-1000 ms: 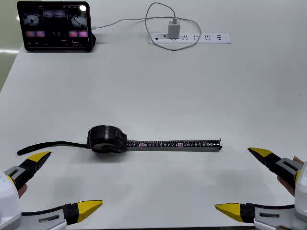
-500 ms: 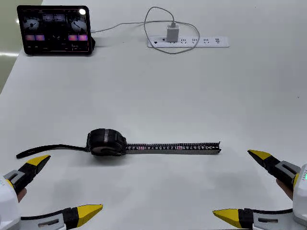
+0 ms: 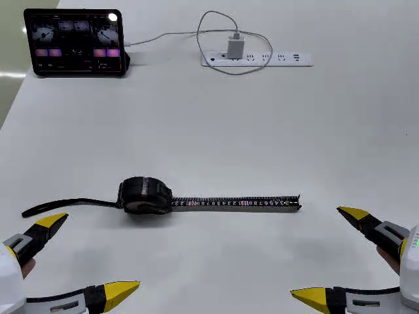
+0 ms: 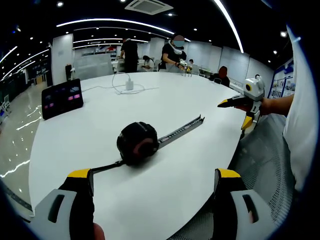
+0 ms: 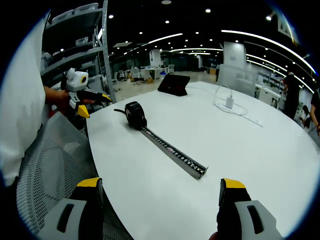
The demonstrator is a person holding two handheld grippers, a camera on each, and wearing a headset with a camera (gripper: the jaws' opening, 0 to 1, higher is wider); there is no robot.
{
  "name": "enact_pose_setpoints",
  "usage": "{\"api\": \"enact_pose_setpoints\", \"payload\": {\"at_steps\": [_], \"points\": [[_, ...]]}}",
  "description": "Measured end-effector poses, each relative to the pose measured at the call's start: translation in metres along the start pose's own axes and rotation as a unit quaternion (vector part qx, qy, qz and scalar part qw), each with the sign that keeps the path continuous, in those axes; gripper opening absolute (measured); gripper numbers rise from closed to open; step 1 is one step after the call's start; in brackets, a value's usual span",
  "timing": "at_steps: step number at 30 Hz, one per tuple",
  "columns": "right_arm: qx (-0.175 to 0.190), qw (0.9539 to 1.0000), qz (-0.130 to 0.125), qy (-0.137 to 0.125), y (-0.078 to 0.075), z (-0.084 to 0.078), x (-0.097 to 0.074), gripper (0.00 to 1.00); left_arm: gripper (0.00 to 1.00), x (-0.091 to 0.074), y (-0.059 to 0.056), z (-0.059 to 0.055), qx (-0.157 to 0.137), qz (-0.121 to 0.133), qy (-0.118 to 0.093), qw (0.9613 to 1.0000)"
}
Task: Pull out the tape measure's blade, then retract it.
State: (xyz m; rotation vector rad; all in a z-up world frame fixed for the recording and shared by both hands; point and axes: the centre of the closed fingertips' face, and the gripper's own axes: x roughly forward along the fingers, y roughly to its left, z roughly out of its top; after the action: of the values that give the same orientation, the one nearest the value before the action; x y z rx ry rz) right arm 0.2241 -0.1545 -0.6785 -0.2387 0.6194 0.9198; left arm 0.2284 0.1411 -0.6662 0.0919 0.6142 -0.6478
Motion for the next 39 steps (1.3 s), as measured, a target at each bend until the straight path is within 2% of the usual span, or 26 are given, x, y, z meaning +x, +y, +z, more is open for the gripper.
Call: {"api": "enact_pose_setpoints", "payload": {"at_steps": [17, 24, 30, 39], "points": [[0.002, 1.0000, 0.002, 0.003, 0.000, 0.001, 0.001, 0.95, 0.96, 0.000, 0.003, 0.001, -0.001, 0.005, 0.000, 1.0000], [-0.004, 1.0000, 0.001, 0.002, -0.004, 0.007, 0.004, 0.94, 0.95, 0.002, 0.003, 0.004, 0.004, 0.004, 0.000, 1.0000], [-0.007, 1.0000, 0.003, 0.001, -0.004, 0.009, 0.006, 0.94, 0.95, 0.001, 0.007, 0.005, 0.002, 0.010, -0.002, 1.0000], [-0.008, 0.9999, 0.006, 0.005, -0.003, 0.007, 0.007, 0.93, 0.95, 0.011, 0.007, 0.005, -0.016, 0.012, -0.008, 0.9998]]}}
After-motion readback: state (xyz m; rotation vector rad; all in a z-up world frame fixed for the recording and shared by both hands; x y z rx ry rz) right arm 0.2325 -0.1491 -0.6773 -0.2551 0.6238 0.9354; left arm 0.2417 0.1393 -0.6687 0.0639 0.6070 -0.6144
